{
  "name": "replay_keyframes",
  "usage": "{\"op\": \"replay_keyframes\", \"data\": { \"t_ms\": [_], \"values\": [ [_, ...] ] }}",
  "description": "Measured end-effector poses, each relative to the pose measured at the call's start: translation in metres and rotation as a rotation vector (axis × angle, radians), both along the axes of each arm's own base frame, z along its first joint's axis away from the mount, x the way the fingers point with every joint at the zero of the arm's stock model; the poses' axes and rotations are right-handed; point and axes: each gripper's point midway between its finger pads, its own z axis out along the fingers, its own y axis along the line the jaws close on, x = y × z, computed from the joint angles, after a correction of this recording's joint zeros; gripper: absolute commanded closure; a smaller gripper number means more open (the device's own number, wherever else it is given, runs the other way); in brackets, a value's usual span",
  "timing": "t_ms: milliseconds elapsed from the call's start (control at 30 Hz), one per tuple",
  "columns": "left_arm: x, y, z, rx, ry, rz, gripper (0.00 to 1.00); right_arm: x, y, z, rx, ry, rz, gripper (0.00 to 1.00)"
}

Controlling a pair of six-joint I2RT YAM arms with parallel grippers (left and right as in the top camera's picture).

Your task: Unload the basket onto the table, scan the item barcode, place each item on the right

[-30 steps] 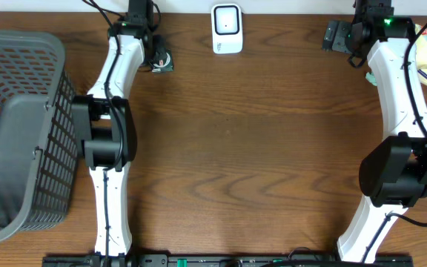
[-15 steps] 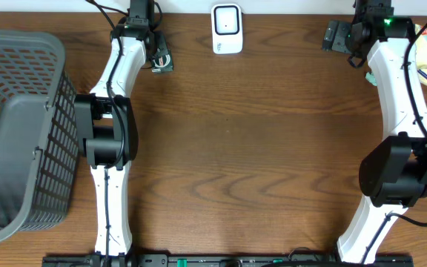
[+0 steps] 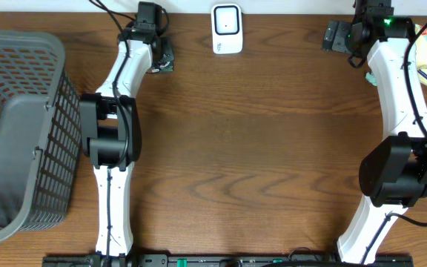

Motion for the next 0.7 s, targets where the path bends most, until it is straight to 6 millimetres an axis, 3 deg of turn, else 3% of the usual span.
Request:
{"op": "replay_keyframes", "data": {
  "t_ms": [300,500,633,700],
  "values": [
    [-0.041,-0.036,-0.002,0.022,0.140,-0.073,0.93,0.000,0.000,0.000,0.000,0.000,0.000,0.01],
    [-0.082,-0.087,-0.015,0.005,0.266,-0.227,0.93,0.000,0.000,0.000,0.000,0.000,0.000,0.01],
    [-0.090,-0.115,-0.007,-0.010,0.253,-0.294,0.93,0.000,0.000,0.000,0.000,0.000,0.000,0.01],
    [-0.086,-0.116,0.006,-0.016,0.216,-0.293,0.92,0.000,0.000,0.000,0.000,0.000,0.000,0.01]
  ]
}}
